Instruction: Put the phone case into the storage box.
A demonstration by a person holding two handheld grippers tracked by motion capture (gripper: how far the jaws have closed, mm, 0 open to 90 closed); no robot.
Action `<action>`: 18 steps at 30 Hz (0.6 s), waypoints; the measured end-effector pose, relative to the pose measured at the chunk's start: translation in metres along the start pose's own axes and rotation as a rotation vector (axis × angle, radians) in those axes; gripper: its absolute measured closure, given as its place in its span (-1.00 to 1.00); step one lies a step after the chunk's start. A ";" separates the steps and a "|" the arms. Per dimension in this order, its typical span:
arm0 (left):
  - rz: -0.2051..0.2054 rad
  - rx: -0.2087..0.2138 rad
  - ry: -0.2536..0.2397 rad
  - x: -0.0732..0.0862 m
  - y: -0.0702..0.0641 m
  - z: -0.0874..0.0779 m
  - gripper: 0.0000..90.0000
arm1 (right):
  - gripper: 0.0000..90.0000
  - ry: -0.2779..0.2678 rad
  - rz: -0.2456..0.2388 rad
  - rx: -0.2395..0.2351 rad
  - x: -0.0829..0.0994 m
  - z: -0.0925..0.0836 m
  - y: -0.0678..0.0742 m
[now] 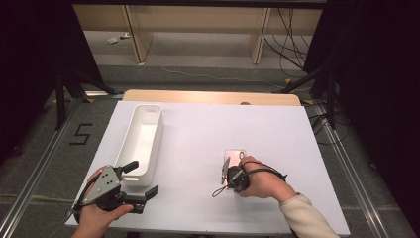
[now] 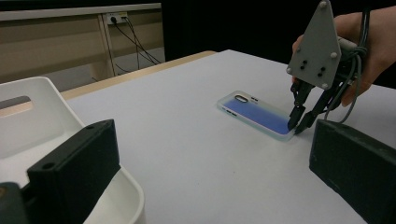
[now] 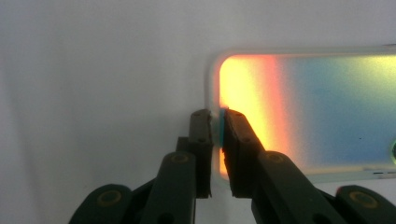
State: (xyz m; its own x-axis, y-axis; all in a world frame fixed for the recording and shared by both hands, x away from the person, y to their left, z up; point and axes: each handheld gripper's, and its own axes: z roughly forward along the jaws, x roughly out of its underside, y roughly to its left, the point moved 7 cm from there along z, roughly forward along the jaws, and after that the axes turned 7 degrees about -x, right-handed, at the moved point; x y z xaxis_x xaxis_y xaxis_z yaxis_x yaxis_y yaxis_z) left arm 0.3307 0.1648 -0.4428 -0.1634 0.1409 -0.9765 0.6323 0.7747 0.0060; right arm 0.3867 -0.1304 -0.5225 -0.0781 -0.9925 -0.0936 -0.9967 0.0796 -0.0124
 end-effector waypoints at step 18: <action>0.003 0.001 -0.001 0.000 0.000 0.000 -0.98 | 0.94 0.004 -0.008 0.001 -0.001 0.000 0.001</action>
State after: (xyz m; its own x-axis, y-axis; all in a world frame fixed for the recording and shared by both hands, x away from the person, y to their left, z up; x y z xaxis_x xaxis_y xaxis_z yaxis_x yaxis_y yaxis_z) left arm 0.3304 0.1646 -0.4428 -0.1612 0.1426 -0.9766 0.6337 0.7735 0.0084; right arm 0.3858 -0.1295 -0.5228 -0.0705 -0.9935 -0.0898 -0.9973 0.0721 -0.0141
